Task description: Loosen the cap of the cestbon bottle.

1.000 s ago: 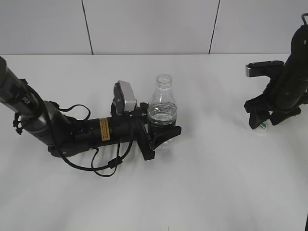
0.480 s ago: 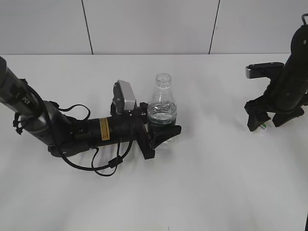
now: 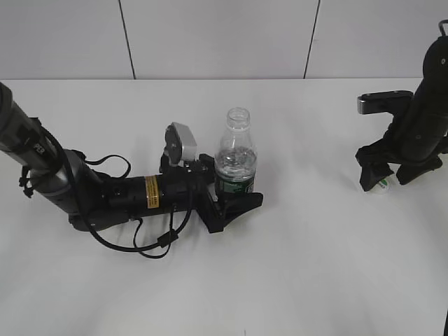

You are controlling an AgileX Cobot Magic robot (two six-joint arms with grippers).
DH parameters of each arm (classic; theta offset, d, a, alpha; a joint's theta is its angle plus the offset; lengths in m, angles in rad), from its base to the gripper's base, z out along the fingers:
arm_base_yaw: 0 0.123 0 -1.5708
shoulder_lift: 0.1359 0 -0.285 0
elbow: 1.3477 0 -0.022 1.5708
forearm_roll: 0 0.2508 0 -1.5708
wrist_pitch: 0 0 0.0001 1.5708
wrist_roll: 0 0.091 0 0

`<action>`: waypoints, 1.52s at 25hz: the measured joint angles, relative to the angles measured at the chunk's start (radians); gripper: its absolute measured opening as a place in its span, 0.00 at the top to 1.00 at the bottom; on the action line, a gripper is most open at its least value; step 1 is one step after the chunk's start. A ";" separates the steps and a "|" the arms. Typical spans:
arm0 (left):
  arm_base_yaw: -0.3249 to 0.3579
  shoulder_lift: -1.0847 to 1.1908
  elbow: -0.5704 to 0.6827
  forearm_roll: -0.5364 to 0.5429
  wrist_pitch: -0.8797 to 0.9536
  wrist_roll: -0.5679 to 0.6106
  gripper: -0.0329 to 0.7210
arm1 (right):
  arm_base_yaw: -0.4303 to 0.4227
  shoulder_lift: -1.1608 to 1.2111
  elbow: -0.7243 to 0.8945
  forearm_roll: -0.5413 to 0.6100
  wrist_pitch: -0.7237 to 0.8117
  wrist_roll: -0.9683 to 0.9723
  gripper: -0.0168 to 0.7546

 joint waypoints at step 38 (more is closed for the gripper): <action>0.003 -0.583 0.011 -0.069 0.363 -0.308 0.19 | 0.000 0.000 0.000 0.011 0.007 -0.001 0.23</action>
